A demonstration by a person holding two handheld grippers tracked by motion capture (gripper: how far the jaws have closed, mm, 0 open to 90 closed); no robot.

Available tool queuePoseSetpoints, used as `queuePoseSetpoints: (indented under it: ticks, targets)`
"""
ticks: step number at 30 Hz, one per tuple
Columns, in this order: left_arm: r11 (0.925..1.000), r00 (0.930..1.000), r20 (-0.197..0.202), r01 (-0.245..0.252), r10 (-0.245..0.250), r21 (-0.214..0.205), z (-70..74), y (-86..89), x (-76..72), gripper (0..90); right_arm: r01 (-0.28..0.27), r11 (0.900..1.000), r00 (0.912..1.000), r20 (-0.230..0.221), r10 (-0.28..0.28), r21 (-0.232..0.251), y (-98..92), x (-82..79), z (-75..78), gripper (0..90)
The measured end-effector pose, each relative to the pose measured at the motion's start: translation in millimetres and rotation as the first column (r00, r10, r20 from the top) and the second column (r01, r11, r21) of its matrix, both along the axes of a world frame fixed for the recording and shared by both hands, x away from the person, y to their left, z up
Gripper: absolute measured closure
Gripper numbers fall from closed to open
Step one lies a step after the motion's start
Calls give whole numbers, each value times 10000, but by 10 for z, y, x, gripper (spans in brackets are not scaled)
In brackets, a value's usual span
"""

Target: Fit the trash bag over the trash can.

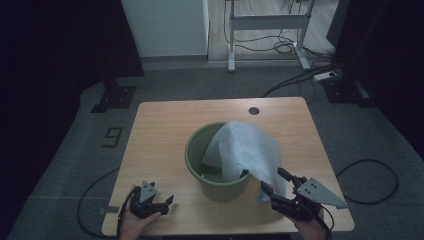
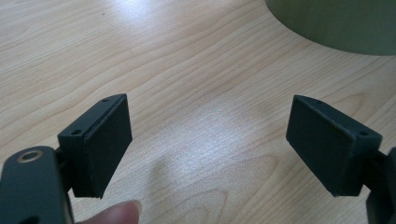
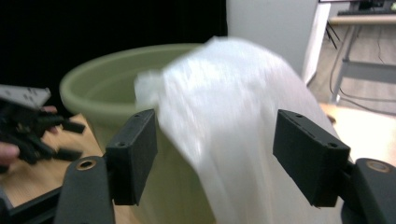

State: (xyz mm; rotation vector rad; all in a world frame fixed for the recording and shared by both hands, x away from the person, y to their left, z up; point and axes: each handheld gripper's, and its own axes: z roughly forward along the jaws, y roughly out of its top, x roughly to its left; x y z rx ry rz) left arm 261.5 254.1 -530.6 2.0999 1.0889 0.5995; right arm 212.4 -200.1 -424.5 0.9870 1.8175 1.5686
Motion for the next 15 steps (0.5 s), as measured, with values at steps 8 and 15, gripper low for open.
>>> queuePoseSetpoints:
  ticks: [8,15]
  targets:
    - [10000,10000,-3,-3,3,0,-3,-6,-4,137,752,9939,9938,-755,-814,-810,19,13,-385,250]
    - [10000,10000,-19,-42,42,-13,-9,10,0,138,1587,9800,9745,-1407,-1749,-1197,-45,188,-744,382]
